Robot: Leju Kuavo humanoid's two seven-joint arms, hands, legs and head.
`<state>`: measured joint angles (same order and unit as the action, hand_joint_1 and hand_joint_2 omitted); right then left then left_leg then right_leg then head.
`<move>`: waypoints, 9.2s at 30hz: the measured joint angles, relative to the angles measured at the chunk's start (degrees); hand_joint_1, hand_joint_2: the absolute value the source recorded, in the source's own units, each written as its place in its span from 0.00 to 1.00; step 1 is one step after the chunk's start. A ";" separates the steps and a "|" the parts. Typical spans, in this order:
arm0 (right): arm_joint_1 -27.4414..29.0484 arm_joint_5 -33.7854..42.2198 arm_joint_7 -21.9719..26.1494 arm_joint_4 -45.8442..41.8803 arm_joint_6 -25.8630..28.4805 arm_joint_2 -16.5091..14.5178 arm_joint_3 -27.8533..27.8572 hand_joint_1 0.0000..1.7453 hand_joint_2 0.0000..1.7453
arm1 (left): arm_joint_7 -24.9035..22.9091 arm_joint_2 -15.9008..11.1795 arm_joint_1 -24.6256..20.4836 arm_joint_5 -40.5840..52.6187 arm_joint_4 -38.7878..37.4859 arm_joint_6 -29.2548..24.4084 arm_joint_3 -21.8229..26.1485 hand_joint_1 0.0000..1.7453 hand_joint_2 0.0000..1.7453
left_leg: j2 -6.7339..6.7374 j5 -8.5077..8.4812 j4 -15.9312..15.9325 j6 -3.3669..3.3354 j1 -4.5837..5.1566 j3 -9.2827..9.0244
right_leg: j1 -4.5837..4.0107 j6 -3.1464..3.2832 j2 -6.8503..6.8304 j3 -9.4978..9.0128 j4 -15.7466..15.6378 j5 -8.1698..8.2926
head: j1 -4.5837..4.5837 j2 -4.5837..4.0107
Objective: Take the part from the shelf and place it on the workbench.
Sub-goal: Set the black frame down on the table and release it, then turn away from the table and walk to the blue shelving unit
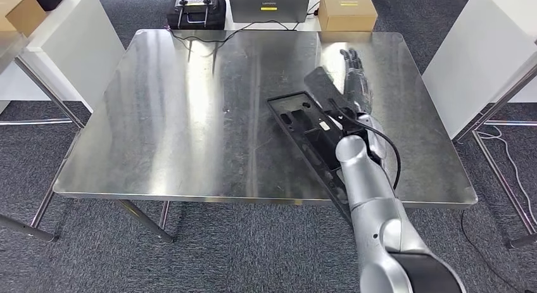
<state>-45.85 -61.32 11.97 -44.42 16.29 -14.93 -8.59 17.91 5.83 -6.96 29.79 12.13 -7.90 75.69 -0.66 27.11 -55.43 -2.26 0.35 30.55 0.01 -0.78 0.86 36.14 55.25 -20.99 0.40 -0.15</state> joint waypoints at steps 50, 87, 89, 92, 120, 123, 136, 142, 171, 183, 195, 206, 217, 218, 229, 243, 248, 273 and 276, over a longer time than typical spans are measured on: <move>50.72 44.11 22.75 -48.45 -16.19 4.77 -12.19 0.00 0.00 | -2.69 4.07 -0.21 -12.56 -0.13 -17.30 9.90 0.00 0.00 | 0.45 8.90 -16.08 2.06 -1.11 6.27 | 1.32 0.64 -0.86 -3.64 1.27 -4.29 | 0.13 0.00; 44.76 46.63 19.19 -22.14 -14.33 4.52 -11.26 0.00 0.00 | -2.61 2.79 -0.37 -9.98 -0.09 -12.13 6.85 0.00 0.00 | 0.12 3.07 -2.73 3.60 -2.03 -2.53 | 1.19 -1.36 -1.44 -2.19 2.10 -2.78 | 0.32 0.00; 42.34 49.24 18.54 -14.42 -13.65 4.47 -9.80 0.00 0.00 | -2.98 2.70 -0.33 -9.83 -0.09 -12.24 6.48 0.00 0.00 | 0.21 2.50 -2.42 2.24 -1.59 -1.76 | 1.11 -2.46 -1.43 -1.68 1.92 -1.93 | 0.34 0.00; 38.55 49.62 14.80 -1.43 -7.93 4.71 -6.64 0.00 0.00 | -3.38 2.55 -0.39 -9.64 -0.08 -12.51 5.75 0.00 0.00 | 0.56 0.43 -2.11 -0.33 -1.30 0.57 | 1.48 -2.34 -1.30 0.69 5.62 -5.88 | 0.12 0.00; 42.41 43.28 -29.11 32.77 14.06 9.47 5.57 0.00 0.00 | -8.27 0.73 0.49 -2.97 -0.10 -10.16 -1.58 0.00 0.00 | 0.29 3.76 -2.24 1.53 -1.46 -2.46 | 0.63 -2.03 -1.57 -1.17 2.39 -2.18 | 0.24 0.00; 42.68 43.26 -29.01 33.11 14.08 9.76 5.50 0.00 0.00 | -8.42 0.76 0.58 -2.96 -0.11 -10.17 -1.61 0.00 0.00 | 0.75 1.62 -1.96 -0.62 -1.33 -0.09 | 0.95 -1.73 -1.26 1.05 7.07 -7.26 | 0.04 0.00; 42.32 42.91 -27.94 33.48 14.31 11.39 5.24 0.00 0.00 | -10.20 1.37 0.88 -2.46 -0.11 -11.30 -2.36 0.00 0.00 | 1.37 -6.19 -2.07 1.24 -0.75 7.98 | -0.03 -0.07 -1.08 -12.59 -2.09 -10.59 | -0.08 0.00; 42.57 43.53 -26.74 33.58 14.68 12.46 5.53 0.00 0.00 | -10.35 1.52 1.17 -2.15 -0.11 -11.29 -2.84 0.00 0.00 | 0.82 5.49 -17.91 3.04 -1.44 10.17 | 0.19 1.51 -1.73 -8.74 -1.13 -7.21 | 0.37 0.00; 42.44 43.33 -25.90 33.95 14.92 13.94 6.19 0.00 0.00 | -9.79 1.82 1.07 -2.29 -0.11 -11.31 -2.99 0.00 0.00 | 0.61 5.71 -14.77 2.94 -1.94 10.30 | 0.58 1.57 -1.33 -8.59 -0.40 -7.42 | 0.15 0.00; 42.60 43.49 -25.76 34.09 14.80 14.06 6.26 0.00 0.00 | -9.78 1.69 0.71 -2.18 -0.08 -11.31 -3.05 0.00 0.00 | 0.95 2.39 -0.98 0.16 -1.31 -2.62 | 0.13 -0.88 -1.39 0.05 4.22 -4.10 | 0.19 -0.01; 42.23 43.82 -25.83 34.17 14.75 14.30 6.66 0.00 0.00 | -8.44 1.69 0.65 -1.56 -0.02 -11.40 -3.09 0.00 0.00 | 1.69 -7.08 -1.38 2.56 -1.51 7.05 | 1.10 -2.00 -0.91 -15.33 -1.85 -12.72 | -0.08 0.00; 43.10 44.03 -25.75 34.28 14.75 14.18 7.47 0.00 0.00 | -10.00 1.42 1.23 -1.49 -0.07 -12.31 -3.16 0.00 0.00 | 0.97 1.07 -11.48 2.52 -1.82 5.06 | -0.35 1.61 -1.51 -10.60 -0.49 -9.23 | 0.52 0.00; 42.89 44.03 -25.61 34.28 14.75 14.00 7.66 0.00 0.00 | -9.96 1.56 1.03 -1.53 -0.06 -12.31 -3.19 0.00 0.00 | 1.40 -1.35 -0.08 -0.34 -1.42 0.38 | 0.28 -0.37 -1.08 -2.07 14.48 -15.28 | 0.25 0.00; 43.00 44.07 -25.61 34.28 14.75 14.05 7.68 0.00 0.00 | -9.96 1.63 1.06 -1.52 -0.07 -12.29 -3.19 0.00 0.00 | 1.41 -1.52 -0.11 -0.21 -1.49 0.59 | 0.62 -0.89 -1.07 -1.09 16.60 -15.68 | 0.24 0.00; 42.98 47.84 -24.56 34.26 14.29 13.78 10.78 0.00 0.00 | -9.66 1.54 1.08 -1.09 -0.02 -11.99 -3.40 0.00 0.00 | 1.74 0.46 -3.90 3.06 -2.40 2.53 | 1.98 -0.63 -1.04 -7.50 1.22 -7.67 | 0.12 0.00; 43.04 49.12 -23.55 34.27 14.29 13.31 13.28 0.00 0.00 | -9.21 1.27 1.16 -1.06 -0.04 -11.88 -3.54 0.00 0.00 | -1.81 0.67 -1.74 0.43 -1.70 -0.33 | 0.88 -1.39 3.45 -4.68 2.05 -6.13 | 0.15 0.00; 42.95 49.39 -23.55 34.28 14.13 13.23 13.68 0.00 0.00 | -9.15 1.28 1.25 -1.07 -0.04 -11.88 -3.71 0.00 0.00 | 1.75 -0.16 -1.08 -0.54 -1.30 0.30 | 0.90 -1.23 -0.03 2.40 16.63 -12.88 | -0.42 0.00; 43.18 50.37 -22.00 34.27 11.97 12.90 15.71 0.00 0.00 | -9.70 1.18 1.23 -0.88 -0.07 -11.57 -4.57 0.00 0.00 | -1.53 1.16 -2.87 1.16 -1.52 0.20 | 0.99 -1.84 4.64 -4.82 1.79 -6.01 | -0.10 0.00; 43.10 49.02 -22.18 34.28 12.56 12.58 15.64 0.00 0.00 | -9.67 1.36 1.18 -1.50 -0.07 -12.36 -4.45 0.00 0.00 | 0.26 0.45 -2.24 -0.25 -1.45 0.52 | 1.13 -1.82 1.68 -1.82 7.20 -9.07 | -0.56 0.00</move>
<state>-2.75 -12.30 -10.21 -10.14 28.85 -2.35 7.04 8.25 7.19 -5.78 28.29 12.07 -20.27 71.24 -0.41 27.56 -57.66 -2.51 -1.10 31.07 1.14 -2.60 2.54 34.32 62.44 -30.06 -0.15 -0.15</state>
